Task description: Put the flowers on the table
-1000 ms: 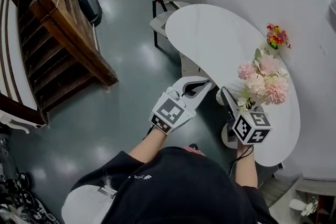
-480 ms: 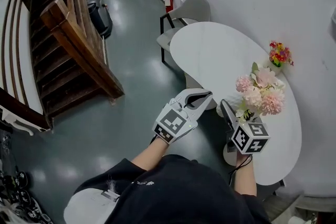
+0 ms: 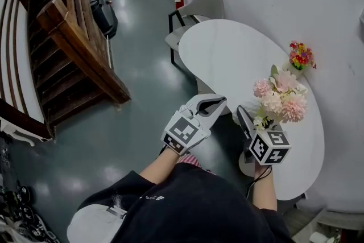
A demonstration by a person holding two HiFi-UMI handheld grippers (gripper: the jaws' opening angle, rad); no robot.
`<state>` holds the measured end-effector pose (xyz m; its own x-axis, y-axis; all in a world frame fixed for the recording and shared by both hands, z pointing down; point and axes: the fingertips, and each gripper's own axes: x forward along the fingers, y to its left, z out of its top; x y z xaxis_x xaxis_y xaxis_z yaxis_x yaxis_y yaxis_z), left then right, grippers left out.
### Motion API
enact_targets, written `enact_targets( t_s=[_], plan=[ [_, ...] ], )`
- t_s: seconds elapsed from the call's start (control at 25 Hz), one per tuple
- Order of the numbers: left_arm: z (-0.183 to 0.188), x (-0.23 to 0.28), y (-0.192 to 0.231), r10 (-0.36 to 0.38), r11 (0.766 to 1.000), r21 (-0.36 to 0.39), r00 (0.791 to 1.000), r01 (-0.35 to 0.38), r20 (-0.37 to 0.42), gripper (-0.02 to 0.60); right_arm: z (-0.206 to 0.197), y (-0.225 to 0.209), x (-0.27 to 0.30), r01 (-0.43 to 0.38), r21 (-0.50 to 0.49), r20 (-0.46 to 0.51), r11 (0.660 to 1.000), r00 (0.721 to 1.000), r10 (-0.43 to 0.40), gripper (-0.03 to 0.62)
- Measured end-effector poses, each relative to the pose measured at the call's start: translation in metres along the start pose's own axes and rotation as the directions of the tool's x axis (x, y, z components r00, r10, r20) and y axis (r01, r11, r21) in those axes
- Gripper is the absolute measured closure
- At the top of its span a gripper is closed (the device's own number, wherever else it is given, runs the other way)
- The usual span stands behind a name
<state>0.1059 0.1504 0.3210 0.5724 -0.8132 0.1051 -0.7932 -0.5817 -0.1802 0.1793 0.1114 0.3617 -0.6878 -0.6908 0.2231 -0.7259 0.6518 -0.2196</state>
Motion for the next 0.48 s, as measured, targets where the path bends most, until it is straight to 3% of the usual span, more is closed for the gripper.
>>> enact_targets(
  t_s=[0.48],
  plan=[
    [-0.004, 0.028, 0.024, -0.021, 1.000, -0.003, 1.000, 0.021, 0.003, 0.577, 0.007, -0.017, 0.025, 0.012, 0.004, -0.003, 1.000, 1.000, -0.012, 0.227]
  ],
)
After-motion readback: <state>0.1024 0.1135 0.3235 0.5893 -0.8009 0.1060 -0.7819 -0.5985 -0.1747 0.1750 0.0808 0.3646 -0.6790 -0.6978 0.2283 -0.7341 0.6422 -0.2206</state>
